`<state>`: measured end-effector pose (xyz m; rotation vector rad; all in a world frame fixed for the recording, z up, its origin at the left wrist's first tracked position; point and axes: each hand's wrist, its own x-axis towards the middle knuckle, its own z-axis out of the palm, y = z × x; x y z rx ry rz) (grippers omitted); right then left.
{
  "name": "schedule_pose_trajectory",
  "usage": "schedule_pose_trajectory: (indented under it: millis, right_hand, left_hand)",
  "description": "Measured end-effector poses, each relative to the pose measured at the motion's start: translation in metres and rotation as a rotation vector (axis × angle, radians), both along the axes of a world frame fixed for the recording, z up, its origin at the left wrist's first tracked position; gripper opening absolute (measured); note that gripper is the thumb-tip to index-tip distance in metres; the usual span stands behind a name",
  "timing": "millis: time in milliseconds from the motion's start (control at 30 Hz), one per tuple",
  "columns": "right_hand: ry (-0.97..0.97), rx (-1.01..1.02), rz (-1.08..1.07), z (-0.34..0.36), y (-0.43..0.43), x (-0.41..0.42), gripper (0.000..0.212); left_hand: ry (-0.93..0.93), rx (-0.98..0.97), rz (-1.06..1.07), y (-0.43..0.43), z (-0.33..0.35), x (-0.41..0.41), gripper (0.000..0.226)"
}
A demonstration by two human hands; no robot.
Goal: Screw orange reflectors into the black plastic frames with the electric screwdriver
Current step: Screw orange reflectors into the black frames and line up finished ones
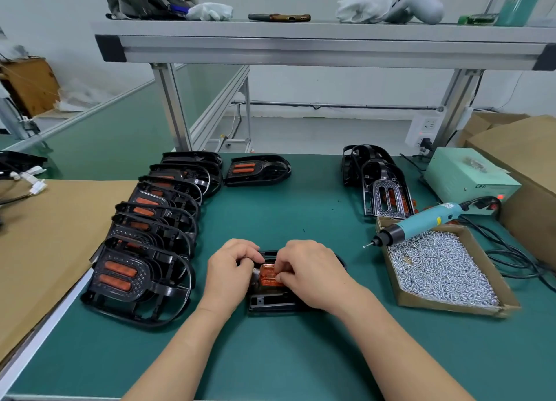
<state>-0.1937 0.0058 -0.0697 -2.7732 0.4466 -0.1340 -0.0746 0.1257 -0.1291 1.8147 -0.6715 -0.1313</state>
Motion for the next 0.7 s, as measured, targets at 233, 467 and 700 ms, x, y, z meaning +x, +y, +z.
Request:
schedule_pose_trajectory:
  millis: [233, 467, 700]
  right_hand:
    - [-0.008, -0.031, 0.084, -0.0004, 0.0021, 0.0029, 0.011]
    - [-0.008, -0.084, 0.097, 0.0001, 0.0005, 0.0022, 0.011]
    - [-0.001, -0.027, 0.126, 0.0010, 0.0022, 0.0038, 0.011]
  left_hand:
    - [0.003, -0.010, 0.020, -0.0031, -0.0020, 0.0011, 0.055]
    - [-0.006, -0.018, 0.008, -0.0039, -0.0033, 0.0020, 0.058]
    - [-0.013, -0.002, 0.013, -0.0030, -0.0055, 0.0033, 0.058]
